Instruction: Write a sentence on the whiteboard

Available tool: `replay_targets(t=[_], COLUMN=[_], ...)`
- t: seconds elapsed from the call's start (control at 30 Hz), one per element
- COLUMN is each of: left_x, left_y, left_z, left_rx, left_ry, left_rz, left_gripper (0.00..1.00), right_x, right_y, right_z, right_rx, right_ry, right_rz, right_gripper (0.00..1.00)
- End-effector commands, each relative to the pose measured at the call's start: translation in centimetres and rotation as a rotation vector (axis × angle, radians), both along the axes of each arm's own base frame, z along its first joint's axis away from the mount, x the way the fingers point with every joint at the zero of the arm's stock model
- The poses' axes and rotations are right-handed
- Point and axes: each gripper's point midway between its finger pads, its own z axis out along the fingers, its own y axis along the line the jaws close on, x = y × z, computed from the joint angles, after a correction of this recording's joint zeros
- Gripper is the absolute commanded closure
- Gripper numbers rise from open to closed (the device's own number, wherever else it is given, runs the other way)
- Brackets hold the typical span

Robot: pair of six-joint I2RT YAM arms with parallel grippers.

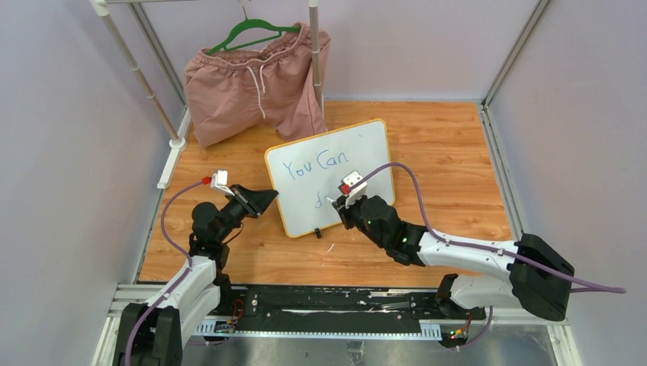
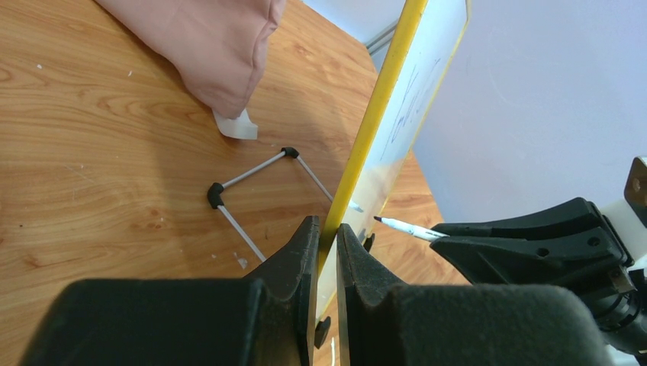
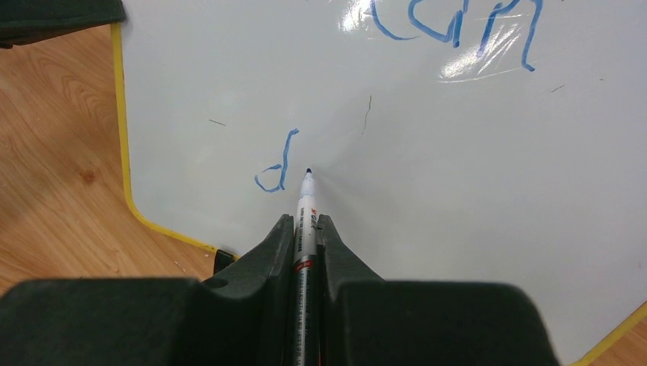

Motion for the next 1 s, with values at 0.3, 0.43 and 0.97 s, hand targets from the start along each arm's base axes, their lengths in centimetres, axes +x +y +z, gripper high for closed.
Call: replay_targets(t=[0.3,0.43,0.97], left_x=[-0.1,-0.1,-0.1], left_y=[-0.2,-0.2,-0.2], left_z=[1.1,1.1,1.1], left_rx=[-0.013,-0.013,-0.013], left_ry=[-0.045,-0.045,-0.044], left_rz=[-0.014,-0.014,-0.014], left_gripper=[1.0,1.0,1.0], right_x=[-0.2,-0.4,-0.9], right_y=[1.2,1.5,0.2], right_z=[0.4,0.0,-2.1], right_rx=[0.011,0.005,-0.057], right_ry=[-0.008,0.008,0.065], right_rz=[0.02,0.031,0.003], right_gripper=[1.0,1.0,1.0])
